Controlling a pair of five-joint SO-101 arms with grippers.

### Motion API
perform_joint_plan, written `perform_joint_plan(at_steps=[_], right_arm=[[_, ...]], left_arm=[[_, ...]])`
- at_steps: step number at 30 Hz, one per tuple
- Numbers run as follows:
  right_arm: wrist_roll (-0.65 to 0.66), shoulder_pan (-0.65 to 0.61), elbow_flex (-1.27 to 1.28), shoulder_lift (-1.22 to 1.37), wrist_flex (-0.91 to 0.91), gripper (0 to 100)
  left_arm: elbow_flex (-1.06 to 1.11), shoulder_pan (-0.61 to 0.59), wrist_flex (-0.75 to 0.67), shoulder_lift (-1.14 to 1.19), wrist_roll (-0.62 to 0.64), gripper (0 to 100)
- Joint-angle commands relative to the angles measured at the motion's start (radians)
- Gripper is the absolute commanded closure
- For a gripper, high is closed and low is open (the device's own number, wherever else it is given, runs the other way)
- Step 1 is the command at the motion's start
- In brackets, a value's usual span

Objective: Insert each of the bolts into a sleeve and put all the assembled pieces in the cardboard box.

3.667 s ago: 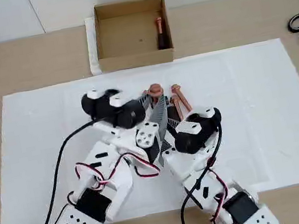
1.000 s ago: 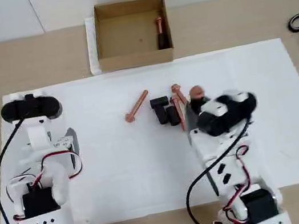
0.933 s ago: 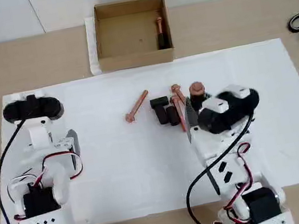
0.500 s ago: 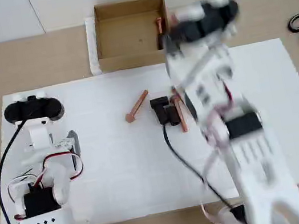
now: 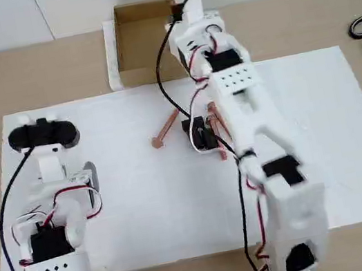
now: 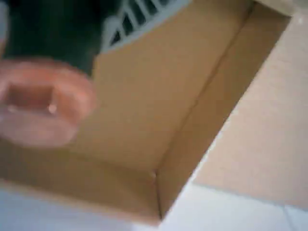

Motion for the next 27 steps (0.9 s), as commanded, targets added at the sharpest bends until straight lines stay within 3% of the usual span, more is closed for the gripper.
perform_joint_plan(at_steps=[1,22,27], right_arm=[[0.011,0.01,-0.222,0.12,-0.028,99.1],[0.015,0.008,-0.838,0.72,-0.021,98.8],[0.015,0.008,-0.899,0.759,-0.018,89.1]], left_arm=[[0.012,-0.005,0.0,-0.015,-0.006,84],[0.028,-0.002,0.002,-0.015,-0.003,84],[0.028,-0.002,0.002,-0.015,-0.003,84]])
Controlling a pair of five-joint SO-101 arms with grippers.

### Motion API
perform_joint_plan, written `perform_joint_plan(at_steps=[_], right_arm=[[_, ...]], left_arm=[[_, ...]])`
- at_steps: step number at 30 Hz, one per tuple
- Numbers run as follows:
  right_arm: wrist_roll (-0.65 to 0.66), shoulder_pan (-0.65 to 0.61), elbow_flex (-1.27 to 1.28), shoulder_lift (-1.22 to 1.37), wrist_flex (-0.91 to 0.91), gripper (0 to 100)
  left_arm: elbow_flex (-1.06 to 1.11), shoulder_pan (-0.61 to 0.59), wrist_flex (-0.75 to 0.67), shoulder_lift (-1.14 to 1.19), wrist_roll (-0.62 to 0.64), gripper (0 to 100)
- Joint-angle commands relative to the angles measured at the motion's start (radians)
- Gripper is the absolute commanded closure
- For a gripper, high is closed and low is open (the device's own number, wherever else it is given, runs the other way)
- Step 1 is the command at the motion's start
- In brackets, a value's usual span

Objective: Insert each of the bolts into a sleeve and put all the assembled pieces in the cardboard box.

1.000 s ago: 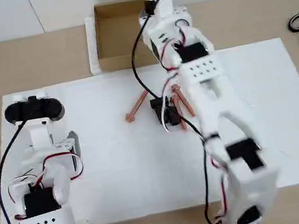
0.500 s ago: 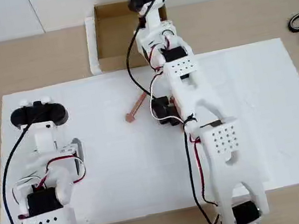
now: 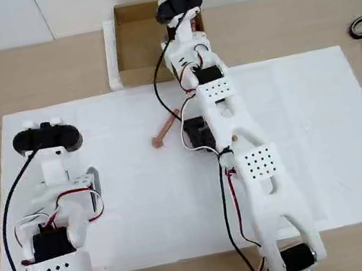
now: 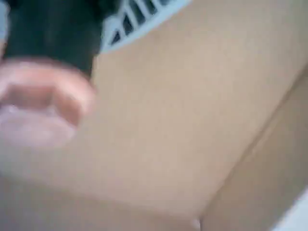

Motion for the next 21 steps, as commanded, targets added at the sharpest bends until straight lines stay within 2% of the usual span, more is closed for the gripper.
perform_joint_plan(at_steps=[1,15,17,21], right_arm=[[0.015,0.008,-0.098,-0.022,-0.018,87.5],[0.017,0.008,-0.133,-0.027,0.007,86.3],[0.017,0.008,-0.18,-0.056,0.101,86.4],[0.011,0.01,-0.354,-0.14,0.401,86.3]], left_arm=[[-0.005,-0.002,0.002,-0.015,-0.003,84],[-0.005,-0.002,0.003,-0.015,-0.002,84],[-0.007,-0.002,0.003,-0.015,-0.002,84],[-0.016,-0.002,0.028,-0.015,-0.002,84]])
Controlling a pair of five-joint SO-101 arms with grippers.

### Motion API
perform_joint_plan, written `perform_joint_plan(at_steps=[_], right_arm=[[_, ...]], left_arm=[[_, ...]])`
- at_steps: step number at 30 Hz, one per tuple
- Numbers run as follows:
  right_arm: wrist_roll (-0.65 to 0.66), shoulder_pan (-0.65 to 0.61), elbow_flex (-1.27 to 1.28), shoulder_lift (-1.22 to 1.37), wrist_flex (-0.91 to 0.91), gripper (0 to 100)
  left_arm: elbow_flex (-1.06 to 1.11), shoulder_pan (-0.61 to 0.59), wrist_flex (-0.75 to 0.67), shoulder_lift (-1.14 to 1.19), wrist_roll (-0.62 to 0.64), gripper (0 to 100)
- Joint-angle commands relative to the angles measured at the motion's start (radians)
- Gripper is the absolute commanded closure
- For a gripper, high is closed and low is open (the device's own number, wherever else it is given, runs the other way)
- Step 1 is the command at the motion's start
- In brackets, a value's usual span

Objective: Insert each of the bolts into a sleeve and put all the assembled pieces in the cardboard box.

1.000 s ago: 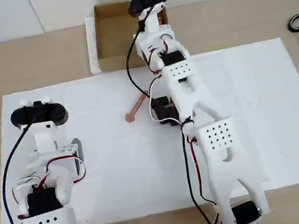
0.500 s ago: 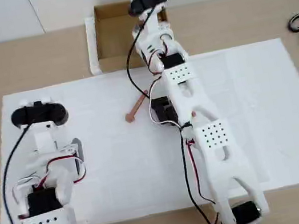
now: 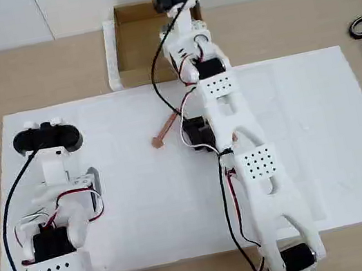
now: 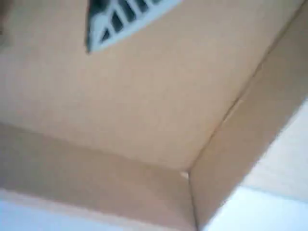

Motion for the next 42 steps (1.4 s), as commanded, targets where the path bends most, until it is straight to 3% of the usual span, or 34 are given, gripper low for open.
perform_joint_plan(at_steps=[1,4,16,21,26,35,42], right_arm=[[0.005,0.008,-0.201,-0.142,0.262,86.4],[0.006,0.002,-0.299,-0.174,0.432,86.4],[0.009,0.001,-0.29,-0.529,1.017,86.4],[0.008,0.019,-0.219,-0.651,1.035,86.5],[0.006,0.019,0.086,-0.834,1.036,86.5],[0.003,-0.025,0.872,-1.33,1.009,86.5],[0.003,-0.068,1.263,-1.481,0.934,86.5]], left_arm=[[-0.019,-0.002,0.021,-0.015,-0.002,84],[-0.021,-0.002,0.029,-0.015,0.0,84],[-0.021,0.023,0.029,-0.015,0.063,84],[-0.016,0.127,0.029,-0.011,0.064,84],[-0.002,0.199,0.025,-0.014,0.115,84],[0.05,0.203,-0.015,-0.015,0.118,84],[0.05,0.203,-0.018,-0.015,0.118,84]])
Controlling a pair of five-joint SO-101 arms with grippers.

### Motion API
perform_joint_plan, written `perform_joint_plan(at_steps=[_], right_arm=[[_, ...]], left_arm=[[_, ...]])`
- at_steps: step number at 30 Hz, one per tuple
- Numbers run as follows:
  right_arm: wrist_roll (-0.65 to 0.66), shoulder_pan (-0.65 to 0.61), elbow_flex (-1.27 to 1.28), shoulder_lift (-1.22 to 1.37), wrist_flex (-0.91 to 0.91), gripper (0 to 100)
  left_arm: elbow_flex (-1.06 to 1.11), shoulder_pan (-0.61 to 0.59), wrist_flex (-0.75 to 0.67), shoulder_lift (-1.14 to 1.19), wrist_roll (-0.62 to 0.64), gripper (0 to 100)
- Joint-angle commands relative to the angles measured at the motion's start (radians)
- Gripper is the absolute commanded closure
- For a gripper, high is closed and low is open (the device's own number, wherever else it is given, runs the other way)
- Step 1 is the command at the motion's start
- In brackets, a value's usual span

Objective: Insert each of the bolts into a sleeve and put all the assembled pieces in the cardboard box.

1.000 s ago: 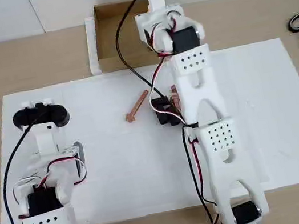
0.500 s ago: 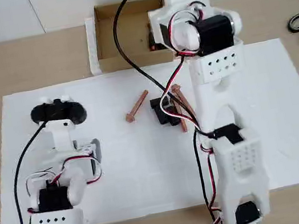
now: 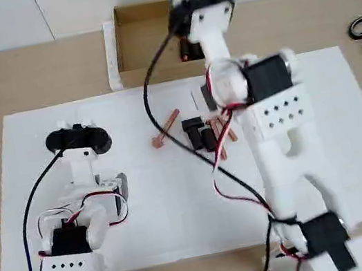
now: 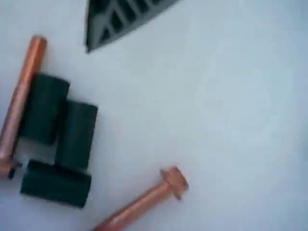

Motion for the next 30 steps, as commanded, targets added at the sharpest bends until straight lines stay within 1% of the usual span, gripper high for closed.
perform_joint_plan(at_steps=[1,5,8,11,17,30], right_arm=[[0.003,-0.007,0.176,-0.062,-0.084,86.5],[0.003,-0.035,0.334,-0.047,-0.263,86.4],[0.002,-0.081,0.41,-0.018,-0.389,86.4],[0.0,-0.093,0.457,0.03,-0.479,86.4],[-0.092,-0.09,0.463,0.156,-0.516,86.5],[-0.098,-0.094,0.462,0.268,-0.587,86.5]], left_arm=[[-0.005,0.006,-0.023,-0.015,0.005,84],[-0.005,0.006,-0.023,-0.015,0.005,84],[-0.005,0.006,-0.023,-0.015,0.005,84],[-0.005,0.005,-0.023,-0.015,0.005,84],[-0.005,0.0,-0.023,-0.015,0.005,84],[-0.005,0.0,-0.023,-0.014,0.005,84]])
